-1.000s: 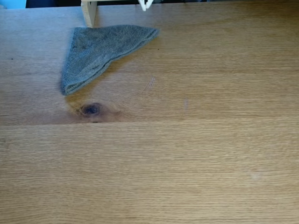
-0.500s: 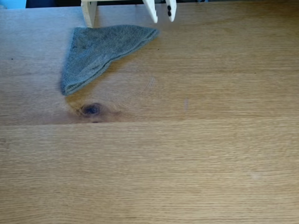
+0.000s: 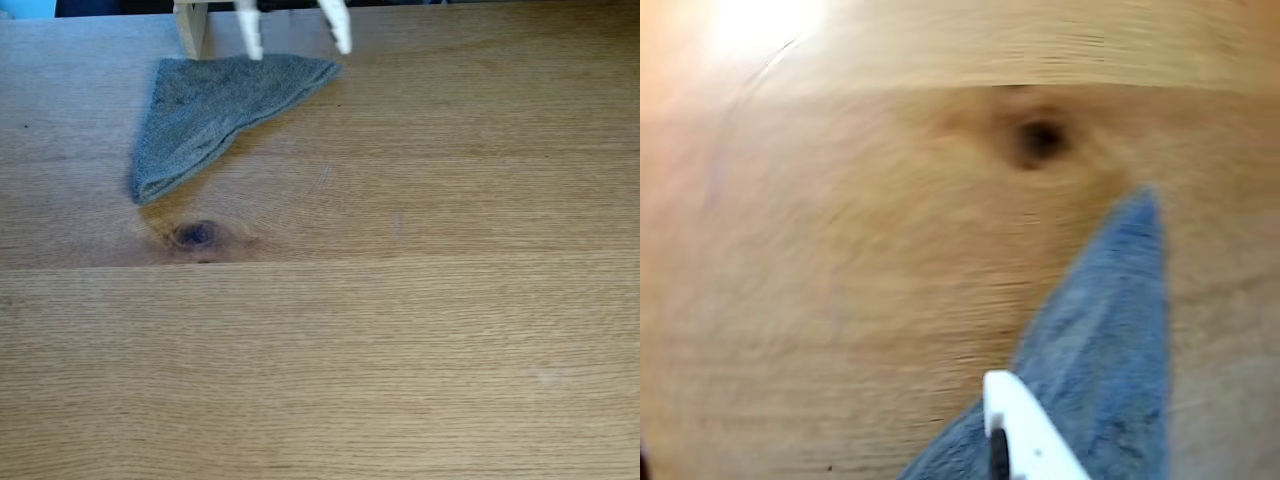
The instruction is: Clean the area in front of the robot
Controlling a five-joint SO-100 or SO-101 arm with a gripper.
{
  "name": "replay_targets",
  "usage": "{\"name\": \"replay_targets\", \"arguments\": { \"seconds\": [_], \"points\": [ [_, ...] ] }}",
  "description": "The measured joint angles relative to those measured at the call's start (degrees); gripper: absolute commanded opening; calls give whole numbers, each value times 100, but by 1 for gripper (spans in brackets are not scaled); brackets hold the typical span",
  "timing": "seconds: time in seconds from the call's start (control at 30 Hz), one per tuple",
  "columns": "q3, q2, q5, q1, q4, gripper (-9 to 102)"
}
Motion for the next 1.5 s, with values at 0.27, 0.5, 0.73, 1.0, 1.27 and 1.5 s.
{"name": "replay_targets", "arguments": {
  "seconds": [0.27, 0.5, 0.73, 1.0, 1.27, 1.5],
  "points": [
    [-343, -1195, 105, 1731, 185, 49],
    [-352, -2892, -378, 2619, -668, 56],
    [-475, -4755, -1195, 3059, -1942, 53],
    [-606, -5449, -2048, 3340, -2689, 41],
    [-721, -5625, -2241, 3472, -2575, 22],
    [-738, -5748, -2232, 3472, -2619, 4]
  ]
}}
